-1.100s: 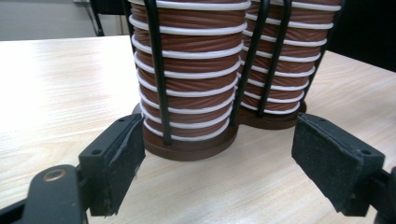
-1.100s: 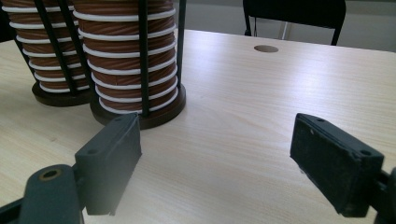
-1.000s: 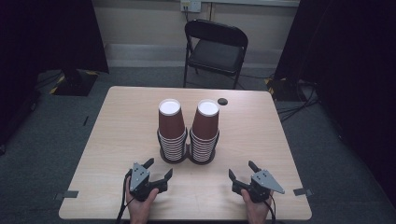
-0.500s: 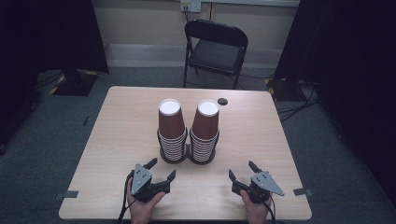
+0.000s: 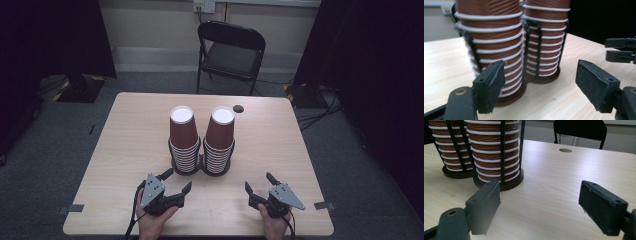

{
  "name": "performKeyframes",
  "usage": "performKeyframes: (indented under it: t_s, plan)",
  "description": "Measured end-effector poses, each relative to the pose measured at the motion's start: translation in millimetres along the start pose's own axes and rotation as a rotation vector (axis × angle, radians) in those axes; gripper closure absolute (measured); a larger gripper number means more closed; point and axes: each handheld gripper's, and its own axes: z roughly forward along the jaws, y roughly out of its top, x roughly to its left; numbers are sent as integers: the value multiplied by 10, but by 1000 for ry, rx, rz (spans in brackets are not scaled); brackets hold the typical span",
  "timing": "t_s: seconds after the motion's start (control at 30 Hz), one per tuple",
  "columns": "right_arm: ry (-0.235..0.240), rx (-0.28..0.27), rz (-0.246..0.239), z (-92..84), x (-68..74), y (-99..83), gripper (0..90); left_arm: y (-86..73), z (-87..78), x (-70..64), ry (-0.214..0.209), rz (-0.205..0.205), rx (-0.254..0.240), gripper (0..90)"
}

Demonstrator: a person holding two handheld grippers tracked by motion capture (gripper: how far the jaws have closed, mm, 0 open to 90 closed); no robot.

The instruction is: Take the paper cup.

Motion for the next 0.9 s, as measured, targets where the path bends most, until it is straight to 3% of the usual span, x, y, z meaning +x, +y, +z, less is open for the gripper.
performKeyframes:
  t_s: [0.27,0.57,0.9]
  plan:
    - [2,0,4,1,-4,0,167,105,73,-43,-32,4,-10,218]
    - [1,-3,3,-3,-4,-1,167,313,157,-76,-58,36,-12,198]
    - [1,-2,3,-3,-4,-1,174,492,197,-110,-109,27,-39,202]
